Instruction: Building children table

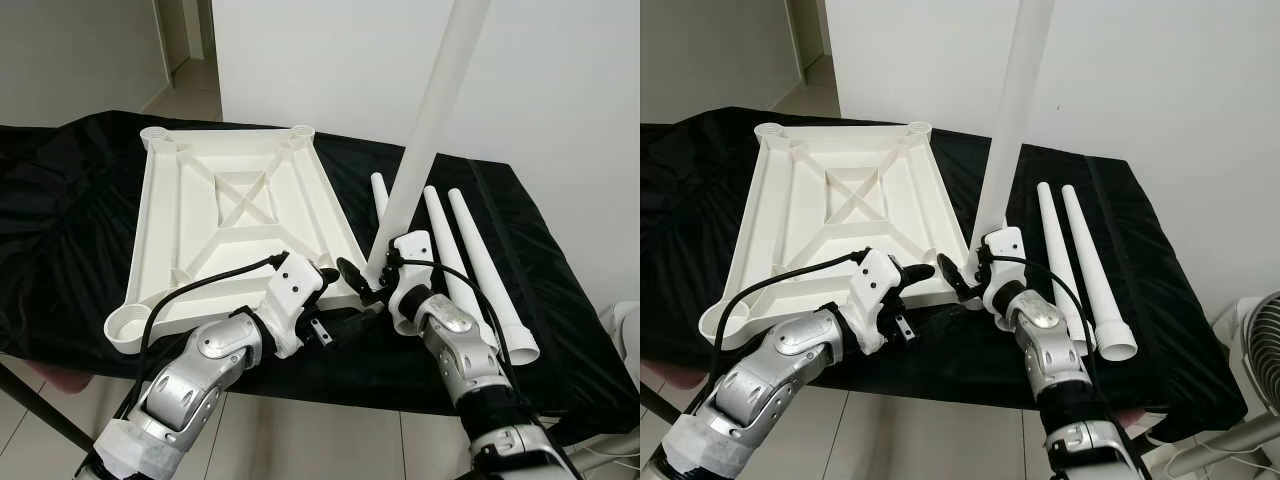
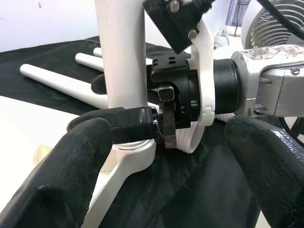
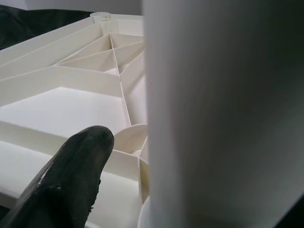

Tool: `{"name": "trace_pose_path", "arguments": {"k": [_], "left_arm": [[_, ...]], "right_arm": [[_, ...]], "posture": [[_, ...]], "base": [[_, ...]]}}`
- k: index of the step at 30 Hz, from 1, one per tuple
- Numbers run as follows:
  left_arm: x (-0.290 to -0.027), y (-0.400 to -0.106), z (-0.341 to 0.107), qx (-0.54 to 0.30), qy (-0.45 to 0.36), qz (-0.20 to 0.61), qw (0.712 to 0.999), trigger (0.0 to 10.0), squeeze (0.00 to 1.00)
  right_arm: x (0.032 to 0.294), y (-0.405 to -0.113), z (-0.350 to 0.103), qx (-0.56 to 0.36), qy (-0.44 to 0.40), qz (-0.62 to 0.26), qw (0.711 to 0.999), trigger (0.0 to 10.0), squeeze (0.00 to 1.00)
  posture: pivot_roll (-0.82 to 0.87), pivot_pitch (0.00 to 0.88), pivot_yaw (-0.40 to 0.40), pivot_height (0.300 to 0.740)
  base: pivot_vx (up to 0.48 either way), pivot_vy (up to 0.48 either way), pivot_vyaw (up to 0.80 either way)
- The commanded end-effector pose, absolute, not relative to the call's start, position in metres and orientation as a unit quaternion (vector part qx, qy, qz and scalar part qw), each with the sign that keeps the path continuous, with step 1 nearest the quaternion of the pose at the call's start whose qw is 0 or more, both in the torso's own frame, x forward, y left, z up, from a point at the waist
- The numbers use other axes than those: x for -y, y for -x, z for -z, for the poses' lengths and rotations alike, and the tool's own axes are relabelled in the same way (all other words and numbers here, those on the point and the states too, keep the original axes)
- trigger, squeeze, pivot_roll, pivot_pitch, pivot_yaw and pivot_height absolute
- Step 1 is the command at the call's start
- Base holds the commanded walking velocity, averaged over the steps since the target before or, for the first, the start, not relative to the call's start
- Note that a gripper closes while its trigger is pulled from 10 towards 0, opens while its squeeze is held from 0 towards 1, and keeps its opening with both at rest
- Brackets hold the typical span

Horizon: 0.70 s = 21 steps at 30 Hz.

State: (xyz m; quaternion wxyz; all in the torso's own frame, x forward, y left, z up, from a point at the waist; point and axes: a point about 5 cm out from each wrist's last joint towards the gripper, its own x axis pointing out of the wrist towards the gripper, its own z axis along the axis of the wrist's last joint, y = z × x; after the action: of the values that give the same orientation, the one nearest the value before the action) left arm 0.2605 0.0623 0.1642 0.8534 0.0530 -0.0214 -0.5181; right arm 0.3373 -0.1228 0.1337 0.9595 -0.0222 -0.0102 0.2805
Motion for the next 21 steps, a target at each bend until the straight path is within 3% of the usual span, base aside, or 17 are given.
{"name": "trace_pose_path", "arguments": {"k": [1,14,15,21], "left_arm": [[-0.059,-0.257,-0.165,0.022,-0.058,0.555,0.830,10.0,0.00],[-0.058,-0.252,-0.164,0.021,-0.052,0.552,0.832,10.0,0.00],[-0.058,-0.252,-0.163,0.020,-0.053,0.553,0.831,10.0,0.00],[-0.060,-0.252,-0.162,0.018,-0.057,0.552,0.832,10.0,0.00]], "right_arm": [[0.126,-0.338,-0.132,0.008,0.027,-0.285,0.958,0.0,0.00],[0.131,-0.335,-0.120,-0.009,0.020,-0.304,0.952,0.0,0.00],[0.131,-0.335,-0.120,-0.009,0.019,-0.296,0.955,10.0,0.00],[0.130,-0.334,-0.119,-0.013,0.010,-0.257,0.966,10.0,0.00]], "posture": [[-0.07,0.000,-0.047,0.740],[-0.06,0.000,-0.058,0.740],[-0.06,0.000,-0.058,0.740],[-0.06,0.000,-0.063,0.740]], "base": [[0.000,0.000,0.00],[0.000,0.000,0.00],[0.000,0.000,0.00],[0.000,0.000,0.00]]}}
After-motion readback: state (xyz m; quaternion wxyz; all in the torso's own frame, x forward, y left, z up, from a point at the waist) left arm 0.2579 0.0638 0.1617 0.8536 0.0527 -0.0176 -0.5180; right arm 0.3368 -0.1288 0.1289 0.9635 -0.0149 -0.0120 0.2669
